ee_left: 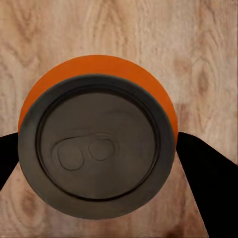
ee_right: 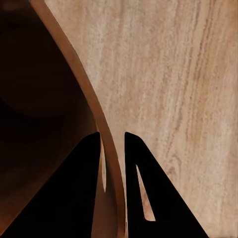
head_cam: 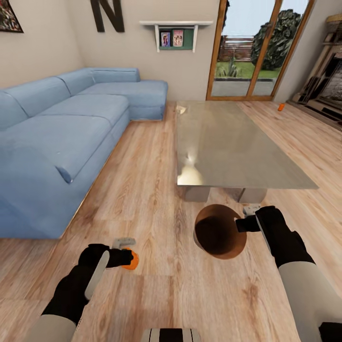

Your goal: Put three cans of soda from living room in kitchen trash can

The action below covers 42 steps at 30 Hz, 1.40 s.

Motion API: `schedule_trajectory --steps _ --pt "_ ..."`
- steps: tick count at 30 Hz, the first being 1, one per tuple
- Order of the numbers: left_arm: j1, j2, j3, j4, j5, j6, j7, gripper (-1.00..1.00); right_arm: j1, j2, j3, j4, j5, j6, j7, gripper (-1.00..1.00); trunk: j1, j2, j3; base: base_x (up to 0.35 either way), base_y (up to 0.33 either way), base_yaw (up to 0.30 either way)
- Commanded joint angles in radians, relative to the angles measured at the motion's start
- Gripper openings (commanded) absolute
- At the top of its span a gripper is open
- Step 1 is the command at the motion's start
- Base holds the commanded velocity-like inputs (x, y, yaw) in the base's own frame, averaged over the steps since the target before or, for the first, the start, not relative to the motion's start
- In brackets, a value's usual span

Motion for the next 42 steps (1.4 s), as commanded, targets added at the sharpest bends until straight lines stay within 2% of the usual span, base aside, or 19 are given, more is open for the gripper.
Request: schedule_trajectory --steps 1,2,7,11,14,17,20,21,22,24,26,28,30,33,34,35,37,38,42 --pt "0.0 0.0 0.0 -0.022 -0.003 0.02 -0.004 -1.0 0.0 0.0 0.0 0.001 -0.02 0.002 0.003 -1.0 0.0 0.0 0.004 0.0 0.0 0.0" --pt "0.0 0.001 0.0 -0.061 -0.004 0.046 -0.013 -1.0 0.001 0.0 0.0 0.004 -0.02 0.002 0.003 -1.0 -0.001 0.001 0.008 0.0 0.0 0.0" --pt "0.0 0.002 0.001 -0.15 -0.007 0.047 -0.035 -1.0 0.006 0.0 -0.001 0.016 -0.021 0.002 0.005 -1.0 -0.003 0.002 0.027 0.0 0.0 0.0" --pt "-0.002 0.004 0.0 -0.165 0.027 0.047 -0.05 -1.0 0.011 -0.003 -0.002 0.022 -0.021 0.002 0.025 -1.0 -0.005 0.003 0.043 0.0 0.0 0.0" --pt "-0.004 0.019 -0.003 -0.173 0.105 0.047 -0.057 -1.0 0.013 -0.006 -0.003 0.042 -0.021 0.002 0.075 -1.0 -0.006 0.003 0.054 0.0 0.0 0.0" --pt "-0.005 0.032 -0.004 -0.18 0.153 0.047 -0.061 -1.0 0.013 -0.005 -0.003 0.056 -0.021 0.002 0.088 -1.0 -0.008 0.004 0.066 0.0 0.0 0.0" --pt "-0.008 0.057 -0.005 -0.194 0.21 0.047 -0.064 -1.0 0.013 -0.004 -0.002 0.074 -0.021 0.002 0.094 -1.0 -0.009 0.005 0.077 0.0 0.0 0.0" --pt "-0.011 0.085 -0.006 -0.211 0.273 0.047 -0.066 -1.0 0.013 -0.002 -0.001 0.085 -0.021 0.002 0.096 -1.0 -0.009 0.005 0.081 0.0 0.0 0.0" --pt "-0.011 0.097 -0.006 -0.218 0.297 0.047 -0.066 -1.0 0.013 -0.001 -0.001 0.087 -0.021 0.002 0.096 -1.0 -0.01 0.005 0.085 0.0 0.0 0.0" --pt "-0.013 0.149 -0.006 -0.238 0.399 0.047 -0.067 -1.0 0.013 0.002 0.001 0.093 -0.021 0.002 0.097 -1.0 -0.011 0.006 0.093 0.0 0.0 0.0" --pt "-0.014 0.174 -0.006 -0.244 0.448 0.047 -0.067 -1.0 0.013 0.003 0.002 0.096 -0.021 0.002 0.098 -1.0 -0.012 0.006 0.101 0.0 0.0 0.0" --pt "-0.029 0.215 -0.007 -0.249 0.532 0.047 -0.067 -1.0 0.013 0.004 0.003 0.116 -0.021 0.002 0.098 -1.0 -0.013 0.007 0.108 0.0 0.0 0.0" --pt "-0.042 0.237 -0.007 -0.251 0.583 0.047 -0.067 -1.0 0.013 0.005 0.004 0.131 -0.021 0.002 0.098 -1.0 -0.013 0.007 0.116 0.0 0.0 0.0" --pt "-0.053 0.256 -0.008 -0.253 0.66 0.047 -0.067 -1.0 0.013 0.009 0.009 0.152 -0.021 0.002 0.098 -1.0 -0.015 0.008 0.128 0.0 0.0 0.0" --pt "-0.055 0.258 -0.009 -0.254 0.675 0.047 -0.067 -1.0 0.013 0.009 0.01 0.156 -0.021 0.002 0.098 -1.0 -0.015 0.008 0.132 0.0 0.0 0.0" --pt "-0.061 0.261 -0.014 -0.257 0.72 0.047 -0.068 -1.0 0.013 0.011 0.011 0.169 -0.021 0.002 0.098 -1.0 -0.016 0.008 0.135 0.0 0.0 0.0" --pt "-0.08 0.263 -0.043 -0.26 0.767 0.047 -0.069 -1.0 0.013 0.011 0.012 0.18 -0.021 0.002 0.098 -1.0 -0.017 0.009 0.143 0.0 0.0 0.0" --pt "-0.094 0.264 -0.076 -0.261 0.799 0.047 -0.069 -1.0 0.013 0.012 0.014 0.189 -0.021 0.002 0.098 -1.0 -0.017 0.009 0.147 0.0 0.0 0.0" --pt "-0.141 0.255 -0.179 -0.262 0.859 0.047 -0.069 -1.0 0.012 0.03 0.017 0.231 -0.02 0.002 0.098 -1.0 -0.019 0.01 0.163 0.0 0.0 0.0"
